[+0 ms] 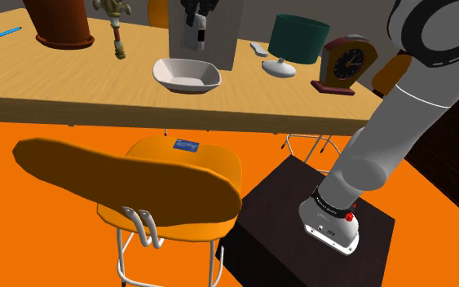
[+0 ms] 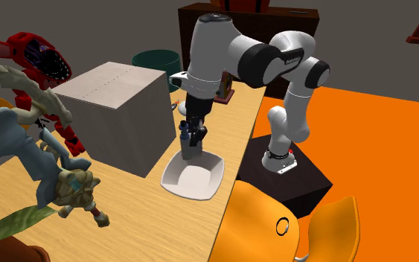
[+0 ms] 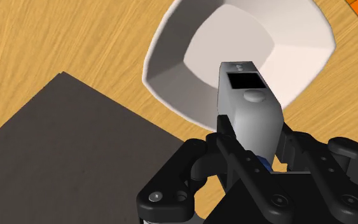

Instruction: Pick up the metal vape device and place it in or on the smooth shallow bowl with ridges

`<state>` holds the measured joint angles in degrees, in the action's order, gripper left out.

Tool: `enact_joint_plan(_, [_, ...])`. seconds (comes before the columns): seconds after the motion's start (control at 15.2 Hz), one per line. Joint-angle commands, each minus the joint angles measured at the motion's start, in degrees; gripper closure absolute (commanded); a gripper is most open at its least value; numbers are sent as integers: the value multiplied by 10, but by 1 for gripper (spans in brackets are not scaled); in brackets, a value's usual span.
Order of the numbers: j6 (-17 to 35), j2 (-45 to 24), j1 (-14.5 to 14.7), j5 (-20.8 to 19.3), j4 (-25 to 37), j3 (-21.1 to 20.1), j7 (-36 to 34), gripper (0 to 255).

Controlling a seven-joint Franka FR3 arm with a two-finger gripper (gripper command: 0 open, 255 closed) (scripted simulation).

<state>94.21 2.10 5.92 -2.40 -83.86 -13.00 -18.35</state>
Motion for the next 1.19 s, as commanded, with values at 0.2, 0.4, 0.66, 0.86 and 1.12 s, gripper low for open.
enact_joint_plan(0.2, [32,-6,8,-5,-27,-9,-19,255])
enact_joint_plan(0.4, [58,3,7,-2,-61,-8,-19,255])
enact_joint_plan(0.66, [91,12,7,0,-103,-7,-19,255])
enact_joint_plan(0.86, [110,16,7,1,-126,-7,-19,255])
enact_joint_plan(1.12, [110,16,7,1,-126,-7,-19,255])
